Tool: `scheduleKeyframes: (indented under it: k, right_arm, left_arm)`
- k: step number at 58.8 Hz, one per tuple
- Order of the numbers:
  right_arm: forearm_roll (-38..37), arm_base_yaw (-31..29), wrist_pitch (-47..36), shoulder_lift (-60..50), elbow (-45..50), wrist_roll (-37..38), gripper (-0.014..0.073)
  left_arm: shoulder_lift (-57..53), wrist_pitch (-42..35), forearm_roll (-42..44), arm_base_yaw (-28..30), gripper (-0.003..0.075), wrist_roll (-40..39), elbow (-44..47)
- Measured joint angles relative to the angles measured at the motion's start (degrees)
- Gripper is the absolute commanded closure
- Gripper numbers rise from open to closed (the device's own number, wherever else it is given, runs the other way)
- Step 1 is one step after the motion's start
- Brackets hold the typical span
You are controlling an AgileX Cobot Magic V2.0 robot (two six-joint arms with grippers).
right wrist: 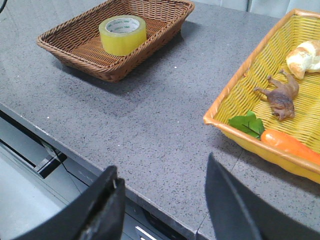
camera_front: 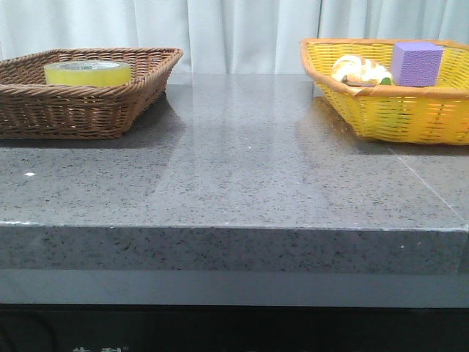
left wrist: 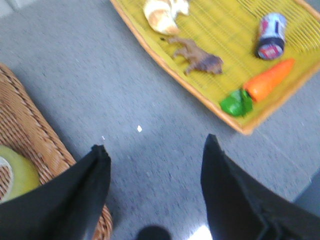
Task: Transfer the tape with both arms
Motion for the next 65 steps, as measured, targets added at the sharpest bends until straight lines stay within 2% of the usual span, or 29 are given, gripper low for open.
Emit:
scheduleKeyframes:
  k: [14, 29, 45, 65]
  right_arm:
    - [0.0, 0.0, 0.0, 0.0, 0.0, 0.0, 0.0200]
    - [0.0, 0.0, 0.0, 0.0, 0.0, 0.0, 0.0200]
    - [0.0, 0.0, 0.0, 0.0, 0.0, 0.0, 0.0200]
    - [0.3, 0.0, 0.1, 0.0, 0.0, 0.0, 0.0200]
  left_arm:
    - [-8.5, -2.8, 0.6, -0.2, 0.0320, 0.0, 15.0]
    - [-20.1, -10.4, 0.6, -0.2, 0.0320, 0.0, 30.4]
    - [-34.1, -21.8, 0.6, -0.2, 0.0320, -0.1, 48.4]
    - [-46.3, -29.5, 0.6, -0.2, 0.0320, -3.0, 62.6]
